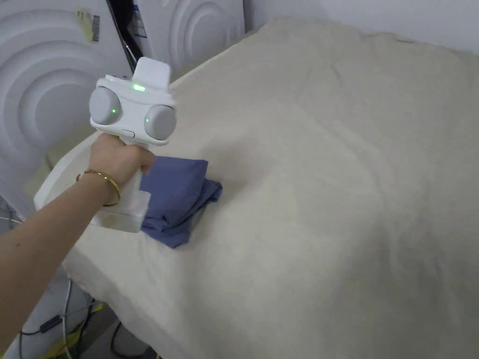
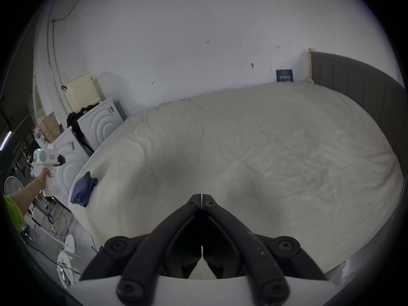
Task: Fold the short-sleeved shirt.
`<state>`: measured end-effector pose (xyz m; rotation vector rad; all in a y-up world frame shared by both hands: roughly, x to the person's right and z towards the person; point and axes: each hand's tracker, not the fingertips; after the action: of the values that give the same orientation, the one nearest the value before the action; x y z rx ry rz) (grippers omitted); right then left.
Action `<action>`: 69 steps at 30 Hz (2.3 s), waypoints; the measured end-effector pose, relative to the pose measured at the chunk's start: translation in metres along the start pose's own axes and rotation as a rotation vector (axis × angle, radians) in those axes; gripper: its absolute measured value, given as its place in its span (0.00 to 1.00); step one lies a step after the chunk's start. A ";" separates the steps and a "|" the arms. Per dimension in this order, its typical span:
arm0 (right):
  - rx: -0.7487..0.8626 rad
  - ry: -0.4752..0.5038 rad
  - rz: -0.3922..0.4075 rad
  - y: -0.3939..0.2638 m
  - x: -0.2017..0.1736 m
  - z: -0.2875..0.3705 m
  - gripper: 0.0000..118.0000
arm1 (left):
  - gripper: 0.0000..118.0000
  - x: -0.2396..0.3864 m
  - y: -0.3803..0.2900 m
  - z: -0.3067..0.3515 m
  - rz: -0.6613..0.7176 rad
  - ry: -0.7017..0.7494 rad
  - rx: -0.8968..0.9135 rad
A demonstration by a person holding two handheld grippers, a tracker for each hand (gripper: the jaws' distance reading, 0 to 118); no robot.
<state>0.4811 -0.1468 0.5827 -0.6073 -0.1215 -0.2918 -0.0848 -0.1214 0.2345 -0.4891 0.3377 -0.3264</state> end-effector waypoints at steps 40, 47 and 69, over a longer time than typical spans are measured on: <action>0.392 -0.224 0.188 0.001 0.050 0.094 0.01 | 0.02 0.219 -0.093 0.372 0.125 -0.626 0.392; 0.385 -0.228 0.183 -0.007 0.045 0.093 0.24 | 0.51 0.214 -0.095 0.373 0.134 -0.639 0.377; 0.417 -0.230 0.149 -0.003 0.041 0.099 1.00 | 1.00 0.208 -0.088 0.375 0.154 -0.626 0.396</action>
<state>0.5170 -0.1012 0.6731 -0.2311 -0.3475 -0.0465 0.2277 -0.1247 0.5415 -0.1546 -0.2956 -0.0738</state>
